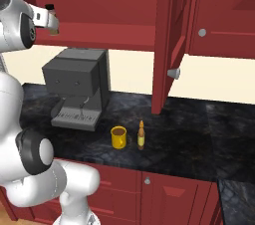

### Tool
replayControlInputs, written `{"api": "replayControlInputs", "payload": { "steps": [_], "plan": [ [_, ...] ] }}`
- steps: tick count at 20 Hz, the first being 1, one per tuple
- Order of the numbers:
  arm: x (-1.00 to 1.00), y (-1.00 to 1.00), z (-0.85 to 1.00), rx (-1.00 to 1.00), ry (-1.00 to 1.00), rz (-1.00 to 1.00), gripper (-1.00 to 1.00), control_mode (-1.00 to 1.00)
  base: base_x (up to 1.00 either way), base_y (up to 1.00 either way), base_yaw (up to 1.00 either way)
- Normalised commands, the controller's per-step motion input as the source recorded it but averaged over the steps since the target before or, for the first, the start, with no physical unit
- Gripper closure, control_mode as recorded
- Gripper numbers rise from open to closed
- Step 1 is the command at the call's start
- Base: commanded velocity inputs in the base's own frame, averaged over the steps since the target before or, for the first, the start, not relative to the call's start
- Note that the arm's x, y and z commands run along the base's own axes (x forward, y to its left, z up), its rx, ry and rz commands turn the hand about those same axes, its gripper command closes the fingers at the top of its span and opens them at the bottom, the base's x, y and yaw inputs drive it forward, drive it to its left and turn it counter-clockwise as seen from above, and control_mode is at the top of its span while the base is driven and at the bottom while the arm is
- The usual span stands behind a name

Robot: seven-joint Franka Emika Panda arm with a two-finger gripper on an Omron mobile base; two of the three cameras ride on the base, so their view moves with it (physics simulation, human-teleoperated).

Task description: Pick the cinnamon and honey bottle from the cabinet and place them next to the mug.

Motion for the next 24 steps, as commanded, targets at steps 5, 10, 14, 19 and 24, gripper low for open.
{"api": "replayControlInputs", "payload": {
  "steps": [5, 10, 14, 19, 24],
  "plan": [
    [0.10, 0.00, 0.00, 0.02, 0.00, 0.05, -1.00, -1.00, 0.00, 0.00, 0.00],
    [0.13, 0.00, -0.01, 0.00, 0.00, 0.07, -1.00, -1.00, 0.00, 0.00, 0.00],
    [0.09, 0.00, -0.01, 0.00, 0.00, 0.06, -1.00, -1.00, 0.00, 0.00, 0.00],
    [0.01, 0.00, -0.03, -0.01, -0.05, 0.02, -1.00, -1.00, 0.00, 0.00, 0.00],
    [0.06, 0.00, -0.05, -0.03, -0.02, 0.01, -1.00, -1.00, 0.00, 0.00, 0.00]
  ]
}}
